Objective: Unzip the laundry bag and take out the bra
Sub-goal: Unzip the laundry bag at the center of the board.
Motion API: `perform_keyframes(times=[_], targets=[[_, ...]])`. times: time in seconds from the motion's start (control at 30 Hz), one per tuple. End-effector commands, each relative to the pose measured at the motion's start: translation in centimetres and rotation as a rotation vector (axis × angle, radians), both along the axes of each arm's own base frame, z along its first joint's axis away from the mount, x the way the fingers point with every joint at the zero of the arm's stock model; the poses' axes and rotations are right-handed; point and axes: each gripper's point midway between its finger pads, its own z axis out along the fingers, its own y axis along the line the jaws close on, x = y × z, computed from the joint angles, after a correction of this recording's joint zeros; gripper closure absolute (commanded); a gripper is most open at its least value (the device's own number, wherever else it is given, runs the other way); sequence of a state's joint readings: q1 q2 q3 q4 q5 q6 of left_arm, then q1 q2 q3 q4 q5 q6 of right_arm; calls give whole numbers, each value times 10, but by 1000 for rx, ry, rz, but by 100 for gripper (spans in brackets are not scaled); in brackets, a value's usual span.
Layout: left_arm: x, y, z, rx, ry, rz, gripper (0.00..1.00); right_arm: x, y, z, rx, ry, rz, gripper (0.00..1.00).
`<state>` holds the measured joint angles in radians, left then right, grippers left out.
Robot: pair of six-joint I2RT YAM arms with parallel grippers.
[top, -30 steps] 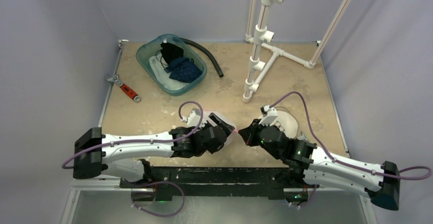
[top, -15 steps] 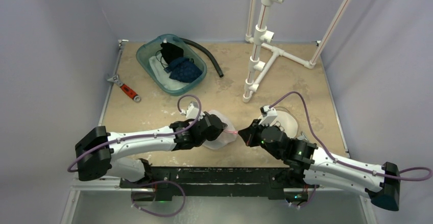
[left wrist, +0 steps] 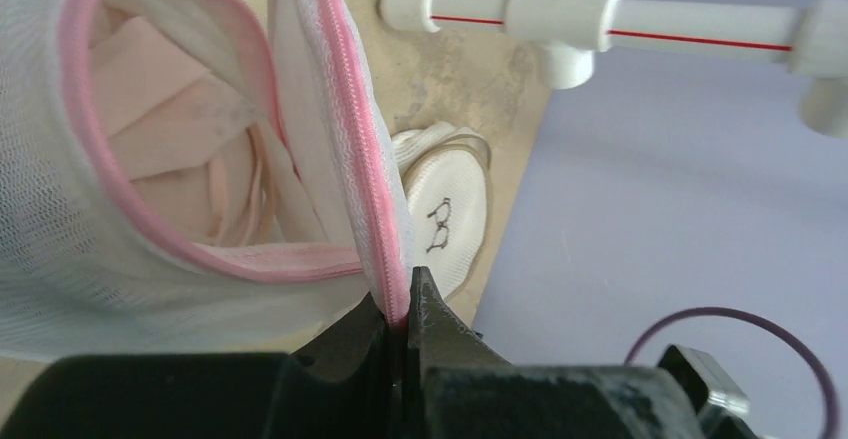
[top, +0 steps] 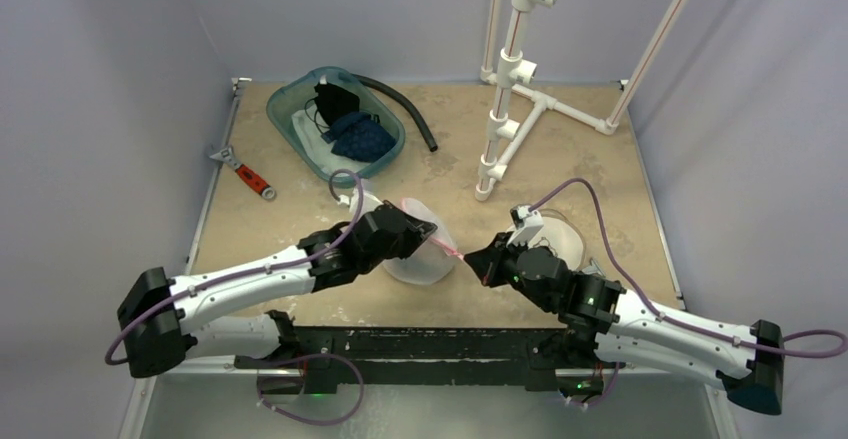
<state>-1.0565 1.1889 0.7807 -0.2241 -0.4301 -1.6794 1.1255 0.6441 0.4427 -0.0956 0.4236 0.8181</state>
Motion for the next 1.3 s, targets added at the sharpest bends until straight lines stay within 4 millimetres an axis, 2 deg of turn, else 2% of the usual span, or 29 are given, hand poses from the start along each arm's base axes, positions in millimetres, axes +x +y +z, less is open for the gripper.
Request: perform_keyframes(times=[0.0, 0.2, 0.43, 0.5, 0.57, 0.6, 0.67, 0.73, 0.77, 0.97, 1.1, 1.27], targets=[[11, 10, 44, -36, -120, -20, 100, 2, -2, 6, 11, -17, -15, 100], [3, 6, 78, -71, -180, -101, 100, 7, -4, 11, 20, -18, -50, 100], [-7, 7, 117, -117, -264, -185, 100, 9, -10, 2, 19, 23, -106, 100], [-7, 14, 120, -98, -272, -181, 100, 10, -8, 8, 40, 8, -102, 100], [-7, 19, 122, -87, -282, -173, 100, 5, 5, 28, 104, -56, -16, 100], [-7, 21, 123, -87, -286, -167, 100, -1, 14, 43, 156, -95, 55, 96], [-5, 25, 125, -92, -293, -153, 100, -13, 25, 56, 210, -123, 149, 69], [-4, 24, 127, -98, -296, -149, 100, -22, 33, 68, 245, -157, 228, 57], [-4, 24, 127, -98, -295, -149, 100, -27, 36, 74, 261, -176, 266, 54], [-8, 15, 137, -142, -304, -188, 100, -35, 43, 93, 308, -212, 331, 46], [-13, 16, 151, -154, -332, -218, 100, -38, 47, 96, 315, -217, 357, 41], [-19, 15, 170, -170, -380, -257, 100, -37, 52, 99, 323, -229, 365, 41]])
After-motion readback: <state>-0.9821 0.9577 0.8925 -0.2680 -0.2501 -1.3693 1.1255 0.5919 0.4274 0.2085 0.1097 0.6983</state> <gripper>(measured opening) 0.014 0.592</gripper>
